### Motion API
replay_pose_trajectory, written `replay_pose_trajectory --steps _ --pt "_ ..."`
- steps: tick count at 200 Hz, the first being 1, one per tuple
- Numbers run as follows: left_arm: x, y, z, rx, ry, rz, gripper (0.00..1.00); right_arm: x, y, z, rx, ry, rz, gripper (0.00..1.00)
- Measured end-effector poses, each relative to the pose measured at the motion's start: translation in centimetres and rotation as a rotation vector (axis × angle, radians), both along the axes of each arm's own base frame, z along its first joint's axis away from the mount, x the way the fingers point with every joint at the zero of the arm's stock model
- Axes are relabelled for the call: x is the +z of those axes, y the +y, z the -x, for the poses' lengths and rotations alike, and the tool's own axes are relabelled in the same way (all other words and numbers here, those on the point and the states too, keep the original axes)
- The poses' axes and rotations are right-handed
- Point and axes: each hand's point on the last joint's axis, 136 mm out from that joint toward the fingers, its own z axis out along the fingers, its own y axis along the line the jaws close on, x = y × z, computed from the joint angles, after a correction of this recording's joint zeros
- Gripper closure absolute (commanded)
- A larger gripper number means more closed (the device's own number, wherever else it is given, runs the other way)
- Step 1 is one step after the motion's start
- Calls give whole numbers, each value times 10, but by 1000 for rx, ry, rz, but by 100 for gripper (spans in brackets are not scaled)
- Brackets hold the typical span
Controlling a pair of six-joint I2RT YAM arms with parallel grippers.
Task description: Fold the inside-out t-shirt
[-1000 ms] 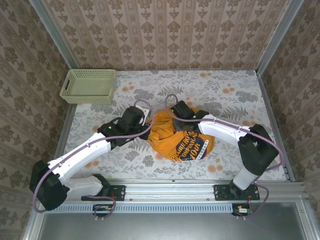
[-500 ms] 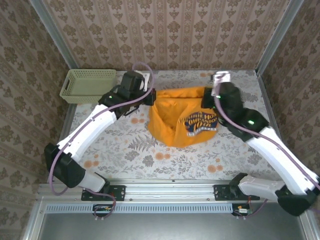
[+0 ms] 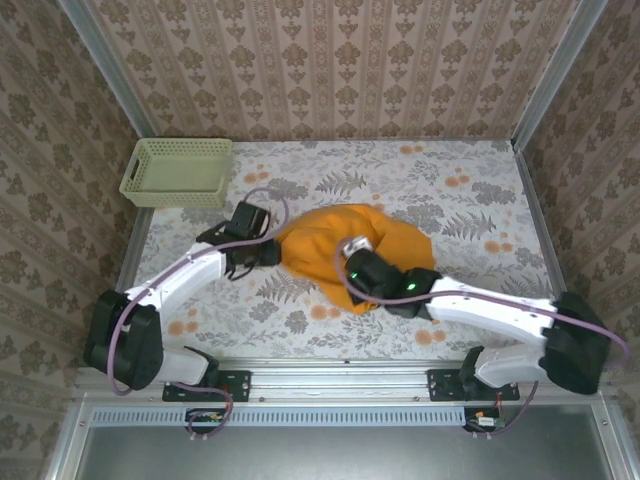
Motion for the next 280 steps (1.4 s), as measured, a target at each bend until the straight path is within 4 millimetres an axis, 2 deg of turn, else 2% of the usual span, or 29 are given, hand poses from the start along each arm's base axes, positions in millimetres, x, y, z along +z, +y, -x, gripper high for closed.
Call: replay_pose_trajectory --steps 14,26,42,55,68,83,104,123,139,151,160,186,201,214,220,240,263,280 --pt "-9 18 16 41 35 -30 44 -13 15 13 43 42 6 45" --pt "1 24 21 56 5 -27 42 -9 20 15 44 40 -4 36" --pt "25 23 20 78 -71 13 36 10 17 2 4 6 -36 34" --pt "38 15 23 78 -112 41 32 27 4 -16 -60 -20 -78 34" --pt "42 -6 32 31 -122 67 32 41 -20 -37 -159 -38 -119 35" --pt "38 -34 43 -21 -100 103 30 47 -47 -57 -269 -39 -139 37" --pt "28 -68 51 -53 -66 152 29 36 -73 -75 -381 2 -128 37" --pt "17 -91 55 -70 -42 179 24 17 -80 -84 -435 65 -104 37" --pt "6 -108 56 -86 -14 184 24 -4 -84 -90 -474 123 -71 35" --pt "-1 -118 54 -90 -1 187 29 -18 -86 -93 -496 156 -46 36" --pt "-8 -124 51 -85 13 190 34 -28 -88 -95 -510 181 -22 42" --pt "-26 -132 45 -72 50 175 68 -48 -96 -96 -559 216 54 77" --pt "-33 -132 46 -74 64 163 86 -53 -106 -90 -590 213 79 88" --pt "-33 -132 47 -76 64 162 97 -56 -118 -77 -600 206 91 94" --pt "-32 -132 47 -78 60 164 100 -57 -125 -69 -602 204 93 95" --pt "-30 -124 51 -86 45 160 100 -57 -141 -43 -609 186 54 97" --pt "-29 -108 60 -79 23 148 100 -59 -150 -22 -618 162 -50 91" --pt "-28 -97 67 -79 4 144 100 -68 -157 -9 -645 165 -97 86"
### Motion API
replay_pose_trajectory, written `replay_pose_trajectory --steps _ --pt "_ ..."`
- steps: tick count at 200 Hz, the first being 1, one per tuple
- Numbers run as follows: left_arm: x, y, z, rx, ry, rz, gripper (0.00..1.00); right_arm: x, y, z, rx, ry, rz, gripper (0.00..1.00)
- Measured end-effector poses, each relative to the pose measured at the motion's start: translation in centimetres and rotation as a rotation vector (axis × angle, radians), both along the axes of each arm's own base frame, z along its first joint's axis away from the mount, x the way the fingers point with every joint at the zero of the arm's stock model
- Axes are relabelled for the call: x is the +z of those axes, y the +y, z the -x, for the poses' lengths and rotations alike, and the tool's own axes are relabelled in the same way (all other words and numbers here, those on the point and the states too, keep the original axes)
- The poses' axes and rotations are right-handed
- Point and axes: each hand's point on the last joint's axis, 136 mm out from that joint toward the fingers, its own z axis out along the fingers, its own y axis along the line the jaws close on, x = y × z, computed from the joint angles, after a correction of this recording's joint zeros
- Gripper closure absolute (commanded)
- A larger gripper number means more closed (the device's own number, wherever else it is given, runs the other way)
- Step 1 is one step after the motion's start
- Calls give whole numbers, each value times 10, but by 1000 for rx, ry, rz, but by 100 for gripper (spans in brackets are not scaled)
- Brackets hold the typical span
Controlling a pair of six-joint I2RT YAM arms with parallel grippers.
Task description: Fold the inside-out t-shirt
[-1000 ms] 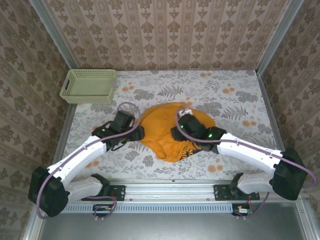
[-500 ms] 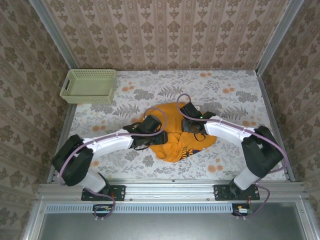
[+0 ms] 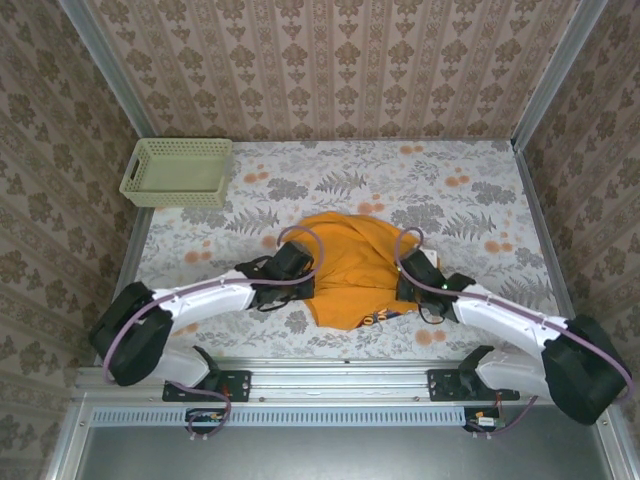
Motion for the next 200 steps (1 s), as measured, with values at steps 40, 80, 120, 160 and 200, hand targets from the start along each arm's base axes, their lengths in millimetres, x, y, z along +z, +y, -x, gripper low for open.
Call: replay_pose_trajectory --steps 40,80,120,160,200 --pt "1 -2 22 -88 -46 -6 100 -6 -5 7 -33 21 -6 61" --pt "5 -23 35 -187 -88 8 100 38 8 -3 29 -40 30 50" --pt "6 -29 35 -199 -104 9 100 73 49 -13 163 -90 41 49" --pt "6 -28 32 -190 -116 4 100 36 72 -16 248 29 146 50" --pt "13 -27 29 -179 -138 12 100 11 74 -15 269 100 209 57"
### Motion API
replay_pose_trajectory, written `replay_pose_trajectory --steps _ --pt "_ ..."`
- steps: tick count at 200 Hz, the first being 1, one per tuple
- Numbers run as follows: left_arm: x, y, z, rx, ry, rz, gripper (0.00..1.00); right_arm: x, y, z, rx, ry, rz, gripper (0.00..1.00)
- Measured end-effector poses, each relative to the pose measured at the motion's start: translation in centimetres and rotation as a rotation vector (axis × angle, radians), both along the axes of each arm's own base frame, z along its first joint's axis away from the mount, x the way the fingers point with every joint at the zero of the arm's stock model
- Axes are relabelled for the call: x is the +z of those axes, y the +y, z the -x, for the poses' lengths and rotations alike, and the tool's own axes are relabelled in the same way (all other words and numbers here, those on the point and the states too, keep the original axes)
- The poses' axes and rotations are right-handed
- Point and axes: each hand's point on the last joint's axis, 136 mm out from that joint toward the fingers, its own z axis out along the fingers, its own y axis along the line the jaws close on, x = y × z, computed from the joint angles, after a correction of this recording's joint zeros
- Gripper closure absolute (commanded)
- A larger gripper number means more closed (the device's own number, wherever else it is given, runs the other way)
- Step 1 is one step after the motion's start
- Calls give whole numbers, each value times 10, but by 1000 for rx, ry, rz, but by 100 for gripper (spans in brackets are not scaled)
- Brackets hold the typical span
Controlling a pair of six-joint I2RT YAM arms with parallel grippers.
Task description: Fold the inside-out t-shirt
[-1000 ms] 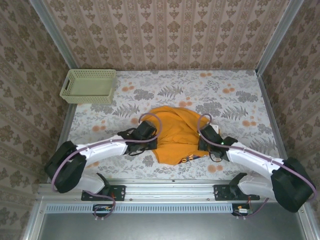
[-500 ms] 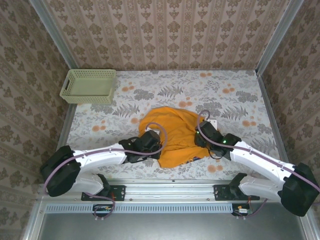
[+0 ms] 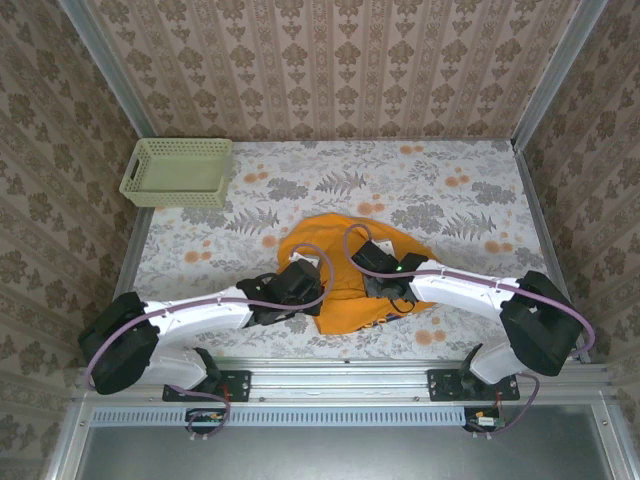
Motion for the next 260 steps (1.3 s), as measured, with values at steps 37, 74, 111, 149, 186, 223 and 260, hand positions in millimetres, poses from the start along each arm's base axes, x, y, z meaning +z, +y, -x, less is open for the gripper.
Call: replay_pose_trajectory --steps 37,74,111,149,186,223,260 --pt "1 1 -2 6 -9 -1 100 -10 -3 -1 3 23 50 81" --pt "0 4 -3 16 -13 -16 100 0 -3 -6 1 -1 58 100" --pt "-6 11 -5 32 -5 -48 100 45 1 -9 22 -92 -23 100" --pt "-7 22 -19 58 -23 -95 100 114 9 -9 43 -222 -192 100" --pt "15 26 -47 95 -88 -104 89 145 16 -2 54 -275 -336 100" --pt "51 13 -48 44 -188 -77 54 133 32 -7 42 -245 -397 100" --pt "100 -10 -24 -86 -306 60 33 139 44 -8 65 -226 -434 100"
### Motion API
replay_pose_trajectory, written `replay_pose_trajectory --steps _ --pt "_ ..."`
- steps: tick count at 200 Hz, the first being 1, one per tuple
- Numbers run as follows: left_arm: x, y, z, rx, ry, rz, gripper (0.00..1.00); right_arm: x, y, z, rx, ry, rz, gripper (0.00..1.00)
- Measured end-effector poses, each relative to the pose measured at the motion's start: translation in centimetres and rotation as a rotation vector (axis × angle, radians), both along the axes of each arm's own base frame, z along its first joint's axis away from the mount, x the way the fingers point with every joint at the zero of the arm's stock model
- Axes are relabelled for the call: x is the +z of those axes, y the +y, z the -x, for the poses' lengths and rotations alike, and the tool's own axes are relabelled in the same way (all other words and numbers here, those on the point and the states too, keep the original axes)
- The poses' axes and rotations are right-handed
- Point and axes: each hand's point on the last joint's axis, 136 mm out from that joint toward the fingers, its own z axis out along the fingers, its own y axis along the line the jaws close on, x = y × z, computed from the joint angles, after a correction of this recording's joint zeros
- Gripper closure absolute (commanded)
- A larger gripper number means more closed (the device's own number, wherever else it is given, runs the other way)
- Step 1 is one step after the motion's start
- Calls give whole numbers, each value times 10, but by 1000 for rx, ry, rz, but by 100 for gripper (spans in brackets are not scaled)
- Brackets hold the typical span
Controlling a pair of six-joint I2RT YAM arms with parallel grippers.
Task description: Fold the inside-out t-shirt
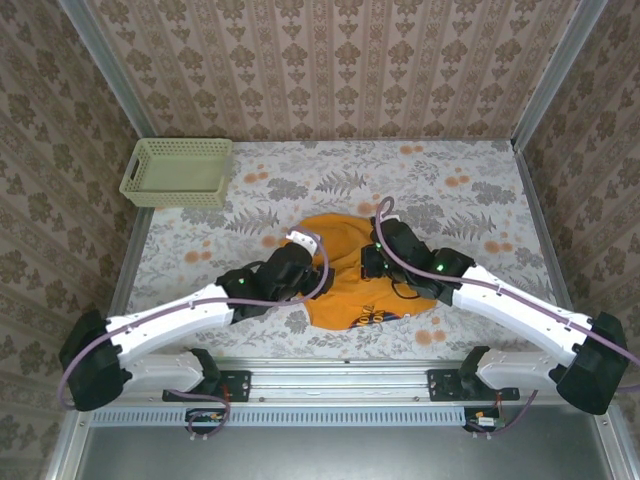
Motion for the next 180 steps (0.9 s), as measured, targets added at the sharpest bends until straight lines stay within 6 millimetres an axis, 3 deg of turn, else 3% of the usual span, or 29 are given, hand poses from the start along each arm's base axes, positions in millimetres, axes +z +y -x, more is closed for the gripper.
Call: replay_pose_trajectory --steps 16,29,66,99,128,146,180 --pt "10 -10 5 -47 -26 64 31 10 6 -2 7 -12 -37 100" --pt "7 -18 7 -76 -23 94 31 13 10 -2 8 -9 -66 100" --pt "-30 -41 3 -110 30 73 39 11 22 -1 21 17 -124 100" --pt "-44 -47 -7 -94 54 78 65 9 23 0 14 27 -137 100" --pt "-39 -49 -15 -82 41 116 97 8 19 -2 -9 38 -144 100" --pt "-37 -52 -14 -91 37 137 100 7 10 -9 -46 42 -145 100" --pt "-48 -45 -5 -109 50 147 100 -1 1 -22 -50 60 -122 76"
